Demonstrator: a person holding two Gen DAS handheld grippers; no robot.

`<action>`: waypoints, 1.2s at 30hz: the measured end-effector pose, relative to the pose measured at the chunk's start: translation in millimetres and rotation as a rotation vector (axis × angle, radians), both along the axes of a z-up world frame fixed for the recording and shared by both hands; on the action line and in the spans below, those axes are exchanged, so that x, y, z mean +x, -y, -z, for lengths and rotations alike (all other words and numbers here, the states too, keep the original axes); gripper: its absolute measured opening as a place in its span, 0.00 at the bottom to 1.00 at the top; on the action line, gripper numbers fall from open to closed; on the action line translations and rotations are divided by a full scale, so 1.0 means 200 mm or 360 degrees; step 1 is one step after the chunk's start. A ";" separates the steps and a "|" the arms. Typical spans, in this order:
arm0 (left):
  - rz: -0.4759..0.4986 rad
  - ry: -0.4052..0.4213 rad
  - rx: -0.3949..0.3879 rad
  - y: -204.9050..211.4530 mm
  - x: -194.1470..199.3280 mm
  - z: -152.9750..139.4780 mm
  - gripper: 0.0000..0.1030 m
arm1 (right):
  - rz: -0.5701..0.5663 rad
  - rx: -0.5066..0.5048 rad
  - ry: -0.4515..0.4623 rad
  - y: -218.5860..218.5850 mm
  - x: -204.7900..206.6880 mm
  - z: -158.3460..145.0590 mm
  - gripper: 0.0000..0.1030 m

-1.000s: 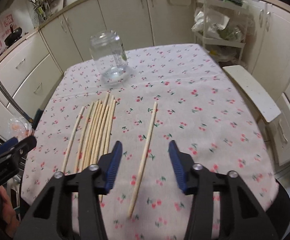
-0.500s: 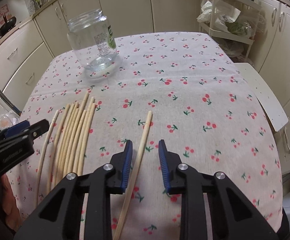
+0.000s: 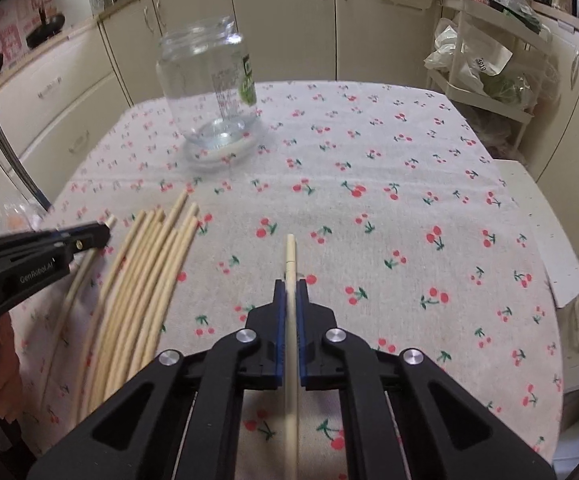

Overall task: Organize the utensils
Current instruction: 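Grasp one wooden stick with the right tool while the left tool grasps another stick, then drop the left tool's stick into the glass jar while the right tool carries its stick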

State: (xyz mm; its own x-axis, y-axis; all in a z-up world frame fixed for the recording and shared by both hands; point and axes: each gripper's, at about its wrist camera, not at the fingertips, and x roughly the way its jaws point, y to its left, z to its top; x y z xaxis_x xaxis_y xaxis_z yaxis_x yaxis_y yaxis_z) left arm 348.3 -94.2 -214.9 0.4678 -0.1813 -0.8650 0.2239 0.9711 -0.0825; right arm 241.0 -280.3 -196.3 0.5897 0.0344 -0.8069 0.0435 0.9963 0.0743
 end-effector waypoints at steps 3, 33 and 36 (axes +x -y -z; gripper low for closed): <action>0.0003 -0.0011 -0.0108 -0.06 0.01 -0.03 0.05 | 0.0007 0.0110 0.0061 0.03 0.00 -0.01 0.06; -0.0266 0.1073 -0.0708 0.17 0.57 -1.00 0.05 | 0.0051 0.0680 0.0052 0.20 0.01 0.09 0.06; -0.0354 0.1123 -0.0708 0.18 0.65 -0.96 0.05 | 0.0044 0.0686 0.0046 0.20 0.01 0.10 0.06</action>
State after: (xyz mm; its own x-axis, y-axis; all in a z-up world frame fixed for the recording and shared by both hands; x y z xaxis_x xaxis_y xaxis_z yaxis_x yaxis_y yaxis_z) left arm 478.8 -129.6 -22.1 0.9338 -0.2749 -0.2289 0.1747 0.9088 -0.3788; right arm 243.8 -319.6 -215.7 0.6172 0.3484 -0.7055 0.0618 0.8724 0.4849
